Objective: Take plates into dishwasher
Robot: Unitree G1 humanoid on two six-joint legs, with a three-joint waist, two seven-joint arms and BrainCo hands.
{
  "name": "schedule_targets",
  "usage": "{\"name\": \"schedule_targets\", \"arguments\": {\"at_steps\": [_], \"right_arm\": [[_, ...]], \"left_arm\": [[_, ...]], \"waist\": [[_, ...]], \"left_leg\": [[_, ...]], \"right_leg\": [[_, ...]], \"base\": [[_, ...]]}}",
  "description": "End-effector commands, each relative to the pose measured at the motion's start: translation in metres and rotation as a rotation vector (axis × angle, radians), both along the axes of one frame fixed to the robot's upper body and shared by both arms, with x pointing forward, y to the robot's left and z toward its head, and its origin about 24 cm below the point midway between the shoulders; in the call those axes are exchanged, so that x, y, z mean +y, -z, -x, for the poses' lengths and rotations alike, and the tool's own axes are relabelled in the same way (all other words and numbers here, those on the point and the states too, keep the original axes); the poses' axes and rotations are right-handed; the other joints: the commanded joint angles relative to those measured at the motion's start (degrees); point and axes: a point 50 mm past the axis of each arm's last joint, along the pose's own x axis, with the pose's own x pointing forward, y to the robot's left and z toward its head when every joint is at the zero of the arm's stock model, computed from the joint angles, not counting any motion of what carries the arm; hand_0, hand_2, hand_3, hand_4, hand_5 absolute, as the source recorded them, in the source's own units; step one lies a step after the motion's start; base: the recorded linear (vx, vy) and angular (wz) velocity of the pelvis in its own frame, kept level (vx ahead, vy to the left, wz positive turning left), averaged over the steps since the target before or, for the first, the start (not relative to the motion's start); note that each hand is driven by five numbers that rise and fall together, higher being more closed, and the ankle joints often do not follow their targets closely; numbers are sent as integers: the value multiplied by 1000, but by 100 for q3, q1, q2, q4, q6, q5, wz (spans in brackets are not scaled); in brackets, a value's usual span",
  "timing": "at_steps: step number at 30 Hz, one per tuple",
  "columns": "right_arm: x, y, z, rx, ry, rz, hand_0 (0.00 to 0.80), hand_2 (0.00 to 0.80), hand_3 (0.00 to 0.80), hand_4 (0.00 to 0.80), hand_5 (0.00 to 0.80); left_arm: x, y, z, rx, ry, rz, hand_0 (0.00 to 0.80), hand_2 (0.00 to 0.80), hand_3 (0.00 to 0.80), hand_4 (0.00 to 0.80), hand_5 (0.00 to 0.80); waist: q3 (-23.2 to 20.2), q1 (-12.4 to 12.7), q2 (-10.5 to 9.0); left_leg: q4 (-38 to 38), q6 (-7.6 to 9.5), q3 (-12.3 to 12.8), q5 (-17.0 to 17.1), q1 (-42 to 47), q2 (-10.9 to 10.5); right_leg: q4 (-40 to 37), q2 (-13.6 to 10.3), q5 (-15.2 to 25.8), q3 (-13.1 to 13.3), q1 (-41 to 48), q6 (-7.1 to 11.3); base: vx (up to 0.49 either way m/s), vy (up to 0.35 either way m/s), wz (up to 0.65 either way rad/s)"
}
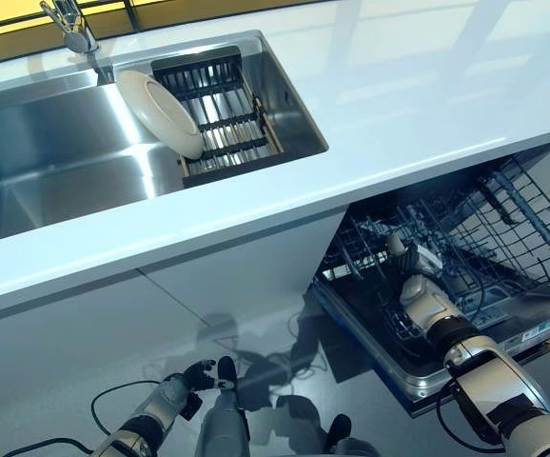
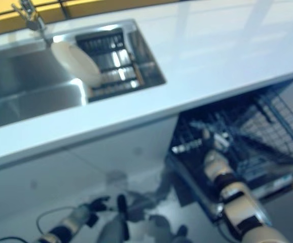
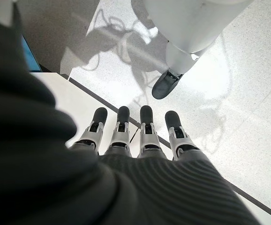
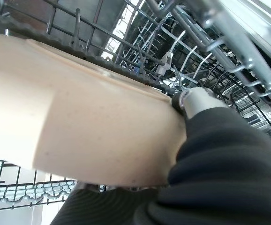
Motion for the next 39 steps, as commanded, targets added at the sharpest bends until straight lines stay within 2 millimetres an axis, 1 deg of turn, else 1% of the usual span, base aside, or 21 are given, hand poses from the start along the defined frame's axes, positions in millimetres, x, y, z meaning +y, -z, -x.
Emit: {"name": "schedule_targets", "arguments": {"at_steps": [1, 19, 26, 39], "right_arm": [[38, 29, 7, 152, -97, -147, 800, 800, 800, 800, 800], [34, 28, 6, 164, -100, -134, 800, 800, 800, 800, 800], [29, 27, 6, 163, -89, -129, 800, 800, 800, 800, 800], [29, 25, 5, 157, -88, -130, 800, 800, 800, 800, 800]], "left_arm": [[-16, -12, -29, -58, 57, -10, 0, 0, 0, 0, 0], [-12, -10, -25, -42, 51, -23, 0, 0, 0, 0, 0], [-13, -12, -29, -48, 59, -21, 0, 0, 0, 0, 0], [-13, -14, -31, -57, 59, -24, 0, 0, 0, 0, 0]], "waist": [[471, 132, 189], [407, 61, 207], [422, 35, 225], [454, 19, 250]], "left_leg": [[-12, 67, 29, -716, 359, -355], [-12, 51, 113, -721, 475, -300], [-12, 48, 122, -717, 483, -297], [-12, 63, 100, -722, 491, -323]], "right_leg": [[996, -242, -35, 269, -852, -165], [1010, -223, -41, 289, -820, -189], [1021, -230, -36, 296, -838, -190], [1054, -250, -13, 292, -886, -183]], "base": [[0, 0, 0], [0, -2, -1], [0, 0, 0], [0, 0, 0]]}}
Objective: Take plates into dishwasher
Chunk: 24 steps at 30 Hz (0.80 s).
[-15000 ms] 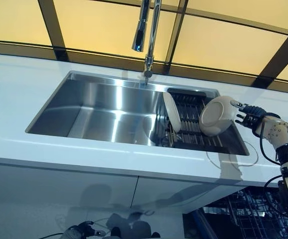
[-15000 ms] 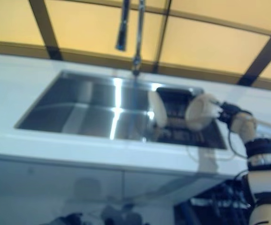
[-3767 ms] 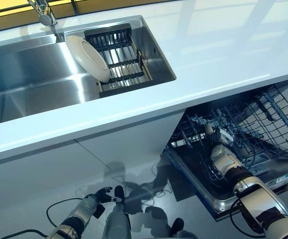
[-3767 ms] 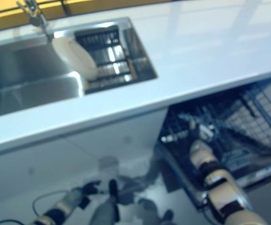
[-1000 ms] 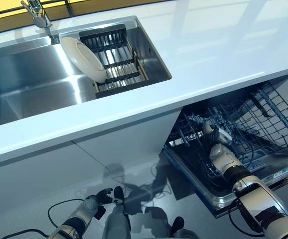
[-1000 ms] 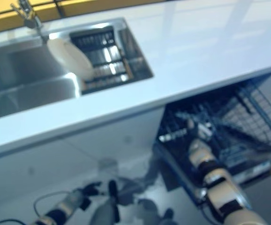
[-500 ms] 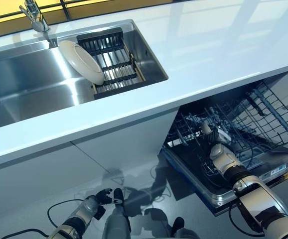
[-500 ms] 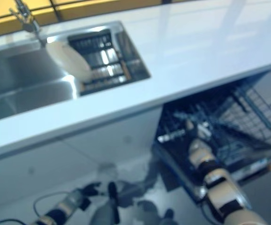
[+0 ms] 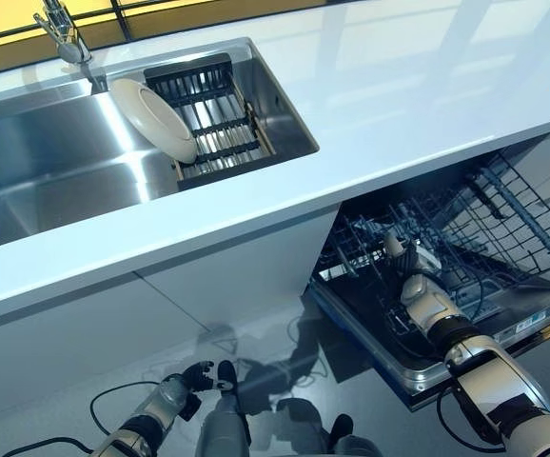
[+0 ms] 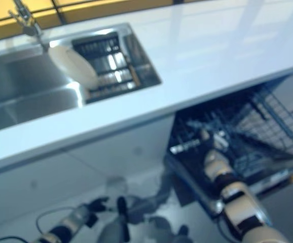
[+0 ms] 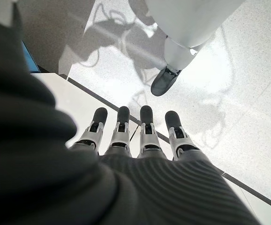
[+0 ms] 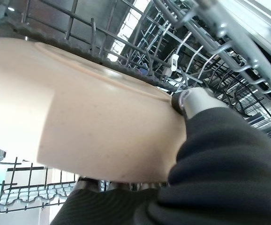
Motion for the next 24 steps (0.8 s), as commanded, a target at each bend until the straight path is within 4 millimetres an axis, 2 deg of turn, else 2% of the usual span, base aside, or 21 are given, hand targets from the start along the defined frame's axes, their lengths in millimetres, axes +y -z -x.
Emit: {"name": "schedule_targets", "arguments": {"at_steps": [1, 17, 24], "right_arm": [[30, 26, 6, 132, -74, -116, 800, 800, 800, 800, 800], [21, 9, -6, 107, -39, -73, 800, 800, 800, 800, 800], [13, 7, -6, 118, -8, -50, 800, 800, 800, 800, 800]], "left_arm": [[-15, -15, -32, -71, 69, -10, 0, 0, 0, 0, 0], [-18, -20, -41, -96, 101, -16, 0, 0, 0, 0, 0], [-21, -23, -44, -107, 115, -3, 0, 0, 0, 0, 0]], "waist": [[440, 162, 180], [634, 232, 281], [679, 236, 358]], "left_leg": [[-6, 47, 67, -731, 392, -313], [-6, 66, -60, -710, 222, -401], [-6, 71, -112, -712, 221, -439]], "right_leg": [[883, -188, 14, 228, -866, -200], [959, -253, 79, 190, -1093, -200], [1030, -296, 64, 202, -1140, -209]], "base": [[0, 0, 0], [0, 0, 0], [0, 0, 0]]}}
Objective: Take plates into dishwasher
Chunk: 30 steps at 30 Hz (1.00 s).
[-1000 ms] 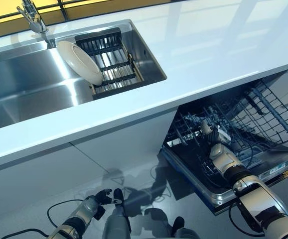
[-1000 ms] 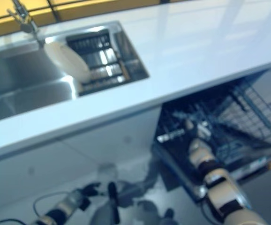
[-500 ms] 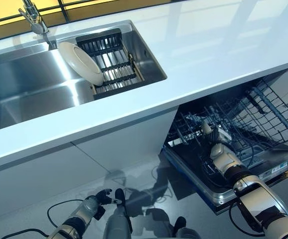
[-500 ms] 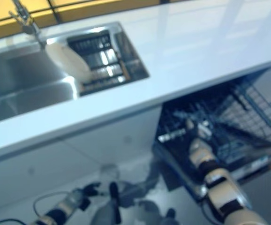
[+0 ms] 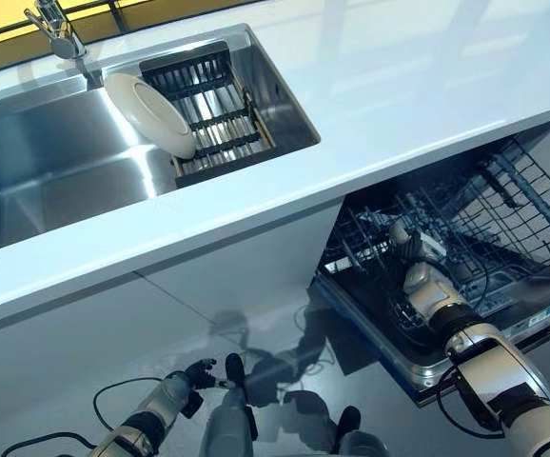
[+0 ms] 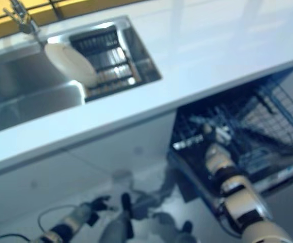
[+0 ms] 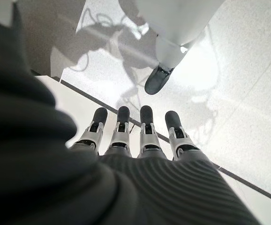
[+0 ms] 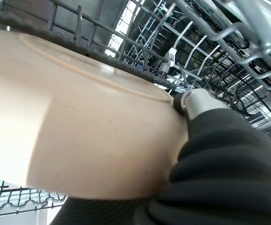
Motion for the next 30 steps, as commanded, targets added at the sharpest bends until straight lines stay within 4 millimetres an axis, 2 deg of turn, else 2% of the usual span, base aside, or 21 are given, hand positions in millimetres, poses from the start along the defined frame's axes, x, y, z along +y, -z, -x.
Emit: {"name": "schedule_targets", "arguments": {"at_steps": [1, 12, 18, 24, 30], "right_arm": [[15, 28, 7, 158, -15, -87, 800, 800, 800, 800, 800], [2, 32, 12, 184, 32, -80, 800, 800, 800, 800, 800], [3, 34, 13, 179, 26, -84, 800, 800, 800, 800, 800], [14, 12, -1, 21, -54, -89, 800, 800, 800, 800, 800], [21, -2, -6, -76, -95, -87, 800, 800, 800, 800, 800]], "left_arm": [[-18, -19, -37, -92, 85, 4, 0, 0, 0, 0, 0], [-20, -18, -35, -98, 100, 9, 0, 0, 0, 0, 0], [-21, -19, -37, -100, 106, 10, 0, 0, 0, 0, 0], [-23, -19, -36, -105, 105, 21, 0, 0, 0, 0, 0], [-25, -19, -35, -110, 100, 30, 0, 0, 0, 0, 0]], "waist": [[577, 234, 156], [613, 257, 227], [635, 261, 244], [676, 234, 283], [705, 207, 312]], "left_leg": [[-7, 49, -90, -732, 354, -427], [-7, 48, -146, -731, 344, -459], [-7, 50, -168, -726, 344, -466], [-7, 46, -171, -722, 334, -485], [-7, 52, -167, -725, 337, -505]], "right_leg": [[945, -278, 92, 198, -963, -215], [1041, -325, 64, 162, -1008, -223], [1072, -339, 61, 157, -1026, -228], [1126, -360, 66, 185, -1088, -224], [1173, -386, 76, 200, -1137, -220]], "base": [[0, 0, 0], [0, 0, 0], [0, 0, 0], [0, 0, 0], [0, 0, 0]]}}
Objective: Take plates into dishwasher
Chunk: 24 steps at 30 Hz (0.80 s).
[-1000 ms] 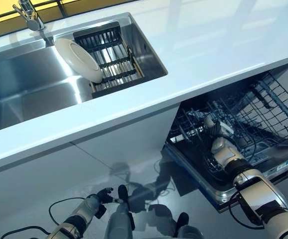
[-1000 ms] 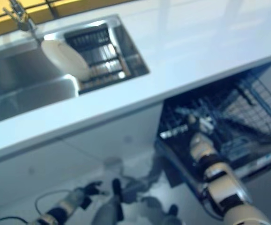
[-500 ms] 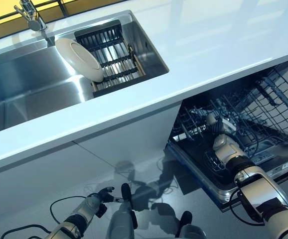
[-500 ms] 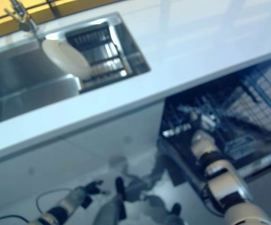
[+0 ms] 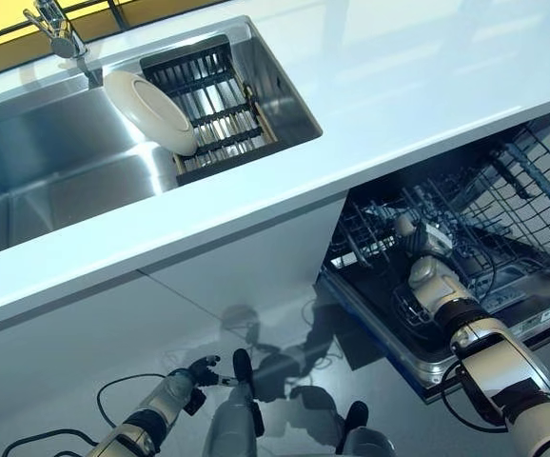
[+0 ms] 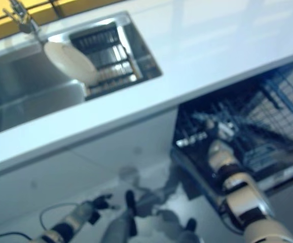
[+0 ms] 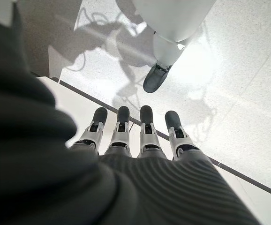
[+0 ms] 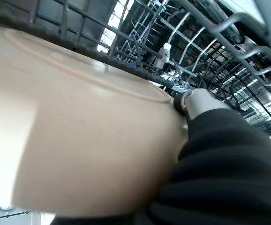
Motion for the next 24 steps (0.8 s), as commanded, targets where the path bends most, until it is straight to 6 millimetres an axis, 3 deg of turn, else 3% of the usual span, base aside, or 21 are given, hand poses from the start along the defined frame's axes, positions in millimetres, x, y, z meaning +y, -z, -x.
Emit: {"name": "schedule_targets", "arguments": {"at_steps": [1, 16, 24], "right_arm": [[28, 12, -1, 14, -80, -115, 800, 800, 800, 800, 800], [31, -6, -9, -54, -132, -94, 800, 800, 800, 800, 800], [29, -3, -7, -35, -118, -90, 800, 800, 800, 800, 800]], "left_arm": [[-19, -19, -34, -98, 71, 14, 0, 0, 0, 0, 0], [-21, -16, -29, -93, 64, 32, 0, 0, 0, 0, 0], [-23, -15, -28, -99, 66, 36, 0, 0, 0, 0, 0]], "waist": [[534, 207, 103], [579, 220, 218], [611, 230, 265]], "left_leg": [[-6, 39, -138, -736, 348, -472], [-6, 45, -157, -731, 377, -520], [-6, 52, -160, -741, 398, -534]], "right_leg": [[1077, -342, 107, 209, -1096, -241], [1158, -441, 111, 193, -1117, -232], [1243, -505, 95, 174, -1141, -224]], "base": [[0, 0, 0], [2, 7, 0], [0, 0, 0]]}}
